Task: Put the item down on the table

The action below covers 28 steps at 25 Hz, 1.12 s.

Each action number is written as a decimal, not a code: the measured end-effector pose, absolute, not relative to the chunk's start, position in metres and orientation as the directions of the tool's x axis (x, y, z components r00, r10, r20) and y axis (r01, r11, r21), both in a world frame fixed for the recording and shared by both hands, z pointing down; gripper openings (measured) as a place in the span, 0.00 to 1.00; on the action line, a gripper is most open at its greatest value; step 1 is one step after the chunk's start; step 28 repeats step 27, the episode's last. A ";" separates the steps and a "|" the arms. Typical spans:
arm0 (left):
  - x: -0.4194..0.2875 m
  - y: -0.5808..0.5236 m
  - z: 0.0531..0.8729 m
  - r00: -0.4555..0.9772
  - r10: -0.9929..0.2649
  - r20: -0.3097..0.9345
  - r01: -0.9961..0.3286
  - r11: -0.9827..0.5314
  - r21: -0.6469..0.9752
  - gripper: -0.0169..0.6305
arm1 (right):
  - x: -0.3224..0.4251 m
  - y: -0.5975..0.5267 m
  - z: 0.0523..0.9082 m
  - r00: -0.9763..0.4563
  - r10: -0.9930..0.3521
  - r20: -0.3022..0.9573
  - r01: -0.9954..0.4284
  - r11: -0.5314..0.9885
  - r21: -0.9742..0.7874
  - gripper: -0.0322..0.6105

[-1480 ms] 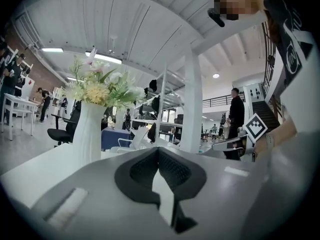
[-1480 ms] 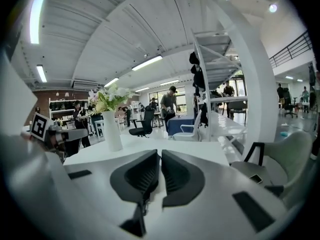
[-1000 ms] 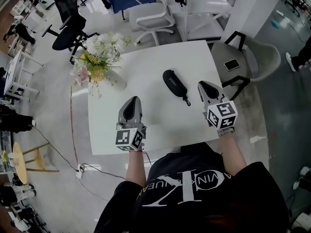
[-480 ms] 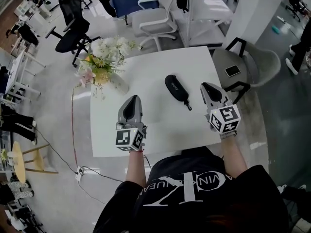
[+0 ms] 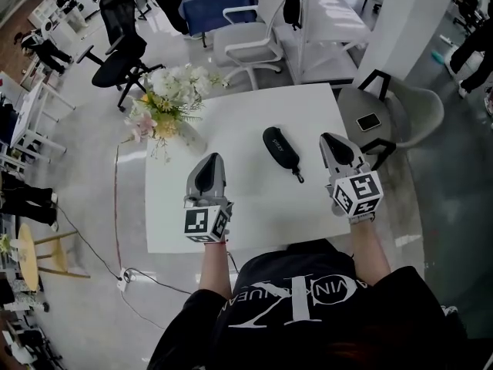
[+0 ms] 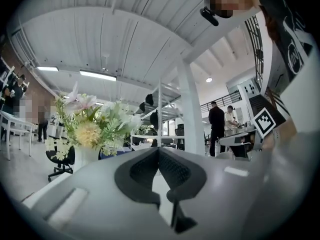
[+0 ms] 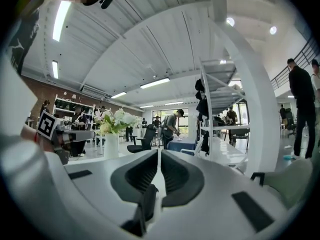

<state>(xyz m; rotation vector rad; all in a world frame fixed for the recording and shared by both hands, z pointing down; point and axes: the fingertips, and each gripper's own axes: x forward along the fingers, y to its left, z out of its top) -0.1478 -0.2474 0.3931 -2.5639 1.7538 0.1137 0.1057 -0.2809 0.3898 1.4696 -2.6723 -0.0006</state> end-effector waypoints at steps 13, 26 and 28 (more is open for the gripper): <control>-0.150 -0.251 0.382 0.340 -0.935 -0.101 -0.939 -0.343 0.012 0.05 | 0.107 -0.283 0.374 -0.529 -0.848 0.033 -0.846 0.530 0.059 0.09; -0.151 -0.255 0.385 0.318 -0.943 -0.096 -0.946 -0.322 0.028 0.05 | 0.111 -0.287 0.383 -0.532 -0.846 0.045 -0.845 0.534 0.040 0.09; -0.150 -0.256 0.386 0.319 -0.943 -0.096 -0.946 -0.323 0.029 0.05 | 0.111 -0.288 0.384 -0.531 -0.846 0.045 -0.845 0.533 0.038 0.09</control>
